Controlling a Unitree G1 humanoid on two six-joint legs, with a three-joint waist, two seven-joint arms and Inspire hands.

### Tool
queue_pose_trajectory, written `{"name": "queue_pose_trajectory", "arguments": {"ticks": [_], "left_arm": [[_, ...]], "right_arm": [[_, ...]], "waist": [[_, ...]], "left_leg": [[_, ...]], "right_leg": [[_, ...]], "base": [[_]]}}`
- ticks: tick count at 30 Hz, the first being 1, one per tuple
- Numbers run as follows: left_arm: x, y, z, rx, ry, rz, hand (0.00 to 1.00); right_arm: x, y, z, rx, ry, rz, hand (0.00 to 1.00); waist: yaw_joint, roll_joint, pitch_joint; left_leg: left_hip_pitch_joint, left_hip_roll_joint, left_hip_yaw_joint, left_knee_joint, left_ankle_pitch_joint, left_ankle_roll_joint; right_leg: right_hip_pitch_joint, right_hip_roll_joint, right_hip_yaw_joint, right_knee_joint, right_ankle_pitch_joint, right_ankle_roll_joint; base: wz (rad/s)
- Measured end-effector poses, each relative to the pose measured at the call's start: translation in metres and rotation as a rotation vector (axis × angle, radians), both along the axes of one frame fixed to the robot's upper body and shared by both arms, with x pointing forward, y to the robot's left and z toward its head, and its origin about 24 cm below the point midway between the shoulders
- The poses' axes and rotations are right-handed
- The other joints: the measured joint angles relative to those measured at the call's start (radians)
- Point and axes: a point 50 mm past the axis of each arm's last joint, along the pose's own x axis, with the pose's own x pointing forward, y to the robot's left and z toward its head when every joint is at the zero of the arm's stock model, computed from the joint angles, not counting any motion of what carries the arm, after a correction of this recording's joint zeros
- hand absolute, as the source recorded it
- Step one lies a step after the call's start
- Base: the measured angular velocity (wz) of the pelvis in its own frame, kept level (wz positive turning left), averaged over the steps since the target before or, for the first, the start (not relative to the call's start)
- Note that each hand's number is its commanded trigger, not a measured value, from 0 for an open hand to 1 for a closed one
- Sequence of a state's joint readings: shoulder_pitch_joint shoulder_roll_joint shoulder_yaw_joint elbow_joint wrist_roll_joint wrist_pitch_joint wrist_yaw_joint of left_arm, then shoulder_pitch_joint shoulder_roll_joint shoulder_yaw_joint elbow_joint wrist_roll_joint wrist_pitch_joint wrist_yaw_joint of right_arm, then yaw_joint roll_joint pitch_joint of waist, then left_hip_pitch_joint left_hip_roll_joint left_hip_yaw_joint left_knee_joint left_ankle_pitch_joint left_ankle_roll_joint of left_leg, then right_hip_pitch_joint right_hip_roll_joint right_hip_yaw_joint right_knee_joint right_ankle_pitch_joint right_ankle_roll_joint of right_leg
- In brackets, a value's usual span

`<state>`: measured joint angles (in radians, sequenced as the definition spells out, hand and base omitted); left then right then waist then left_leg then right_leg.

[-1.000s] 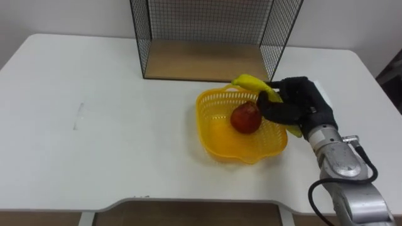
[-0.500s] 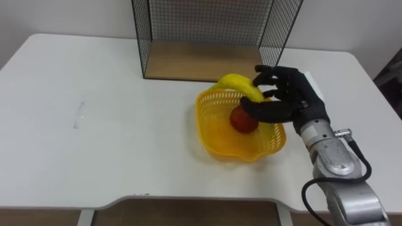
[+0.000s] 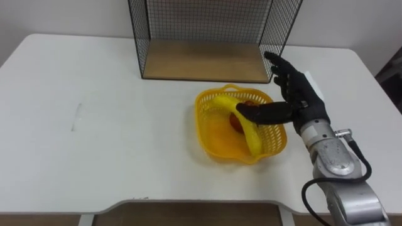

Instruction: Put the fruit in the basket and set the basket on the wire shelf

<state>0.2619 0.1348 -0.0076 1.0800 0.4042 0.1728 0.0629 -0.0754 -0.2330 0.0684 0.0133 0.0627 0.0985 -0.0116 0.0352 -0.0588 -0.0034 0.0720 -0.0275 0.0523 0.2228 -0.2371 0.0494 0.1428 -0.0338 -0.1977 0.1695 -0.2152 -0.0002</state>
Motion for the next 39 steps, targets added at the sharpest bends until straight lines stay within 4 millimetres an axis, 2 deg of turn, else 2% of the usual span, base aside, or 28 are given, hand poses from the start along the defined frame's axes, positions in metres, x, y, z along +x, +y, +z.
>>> {"name": "queue_pose_trajectory", "arguments": {"ticks": [10, 17, 19, 22, 24, 25, 27, 29, 31, 33, 37, 39], "left_arm": [[-0.003, 0.000, 0.000, 0.005, 0.006, 0.009, 0.00], [-0.012, 0.003, 0.000, 0.005, -0.011, 0.199, 0.00], [-0.021, 0.004, 0.000, 0.016, -0.022, 0.324, 0.00], [-0.032, 0.008, 0.002, 0.050, -0.042, 0.524, 0.00], [-0.047, 0.015, 0.005, 0.121, -0.068, 0.758, 0.00], [-0.050, 0.016, 0.006, 0.140, -0.075, 0.819, 0.00], [-0.061, 0.023, 0.010, 0.225, -0.111, 1.102, 0.00], [-0.068, 0.030, 0.014, 0.307, -0.140, 1.305, 0.00], [-0.069, 0.042, 0.021, 0.409, -0.202, 1.483, 0.00], [-0.068, 0.052, 0.027, 0.482, -0.249, 1.554, 0.00], [-0.054, 0.071, 0.042, 0.638, -0.339, 1.552, 0.00], [-0.025, 0.089, 0.059, 0.720, -0.486, 1.507, 0.00]], "right_arm": [[-0.004, 0.000, -0.008, 0.003, 0.031, -0.001, 0.00], [-0.011, -0.009, -0.014, 0.056, 0.053, -0.062, 0.00], [-0.015, -0.013, -0.018, 0.063, 0.065, -0.102, 0.00], [-0.020, -0.024, -0.019, 0.098, 0.062, -0.179, 0.00], [-0.026, -0.034, -0.023, 0.151, 0.073, -0.262, 0.00], [-0.028, -0.038, -0.023, 0.163, 0.072, -0.283, 0.00], [-0.033, -0.053, -0.019, 0.238, 0.047, -0.389, 0.00], [-0.038, -0.064, -0.015, 0.267, 0.026, -0.475, 0.00], [-0.048, -0.077, -0.013, 0.253, 0.003, -0.582, 0.00], [-0.053, -0.080, -0.014, 0.244, 0.005, -0.619, 0.00], [-0.062, -0.086, -0.020, 0.193, 0.031, -0.691, 0.00], [-0.065, -0.087, -0.021, 0.129, 0.038, -0.718, 0.00]], "waist": [[-0.001, -0.001, -0.0005], [-0.004, 0.012, 0.0000], [-0.004, 0.020, -0.0036], [-0.003, 0.031, -0.0041], [0.000, 0.041, -0.0081], [0.001, 0.041, -0.0082], [0.005, 0.049, -0.0050], [0.023, 0.056, -0.0032], [0.028, 0.062, -0.0027], [0.030, 0.063, -0.0051], [0.034, 0.065, -0.0078], [0.041, 0.070, -0.0073]], "left_leg": [[-0.006, 0.000, -0.001, 0.002, 0.000, 0.000], [-0.006, 0.000, -0.009, 0.009, 0.000, 0.000], [-0.004, 0.000, -0.009, 0.007, 0.000, 0.000], [0.003, -0.001, -0.012, 0.004, 0.000, 0.000], [0.014, 0.000, -0.012, -0.002, 0.000, 0.000], [0.014, 0.000, -0.012, -0.002, 0.000, 0.000], [0.014, 0.000, -0.013, -0.003, 0.000, 0.000], [0.022, 0.000, -0.009, -0.006, 0.000, 0.000], [0.026, 0.000, -0.010, -0.017, 0.001, 0.001], [0.024, 0.000, -0.010, -0.020, 0.002, 0.000], [0.023, -0.001, -0.008, -0.024, 0.005, 0.001], [0.019, -0.001, -0.010, -0.023, 0.006, 0.001]], "right_leg": [[0.000, 0.001, 0.000, 0.001, 0.000, 0.000], [0.008, -0.001, -0.016, 0.000, 0.000, 0.000], [0.009, 0.000, -0.015, 0.000, 0.000, 0.000], [0.018, -0.002, -0.023, 0.000, 0.000, 0.000], [0.024, -0.003, -0.023, 0.000, 0.000, 0.000], [0.024, -0.007, -0.024, 0.000, 0.000, 0.000], [0.024, -0.008, -0.025, 0.000, 0.000, 0.001], [0.026, -0.008, -0.024, 0.001, 0.000, 0.001], [0.023, -0.009, -0.024, 0.002, -0.001, 0.001], [0.018, -0.009, -0.023, 0.004, -0.001, 0.001], [0.015, -0.010, -0.022, 0.004, 0.000, 0.001], [0.014, -0.009, -0.022, 0.004, 0.000, 0.001]], "base": [[0.00], [0.03], [0.00], [0.04], [0.00], [0.00], [0.00], [-0.06], [-0.02], [-0.02], [-0.01], [0.00]]}}
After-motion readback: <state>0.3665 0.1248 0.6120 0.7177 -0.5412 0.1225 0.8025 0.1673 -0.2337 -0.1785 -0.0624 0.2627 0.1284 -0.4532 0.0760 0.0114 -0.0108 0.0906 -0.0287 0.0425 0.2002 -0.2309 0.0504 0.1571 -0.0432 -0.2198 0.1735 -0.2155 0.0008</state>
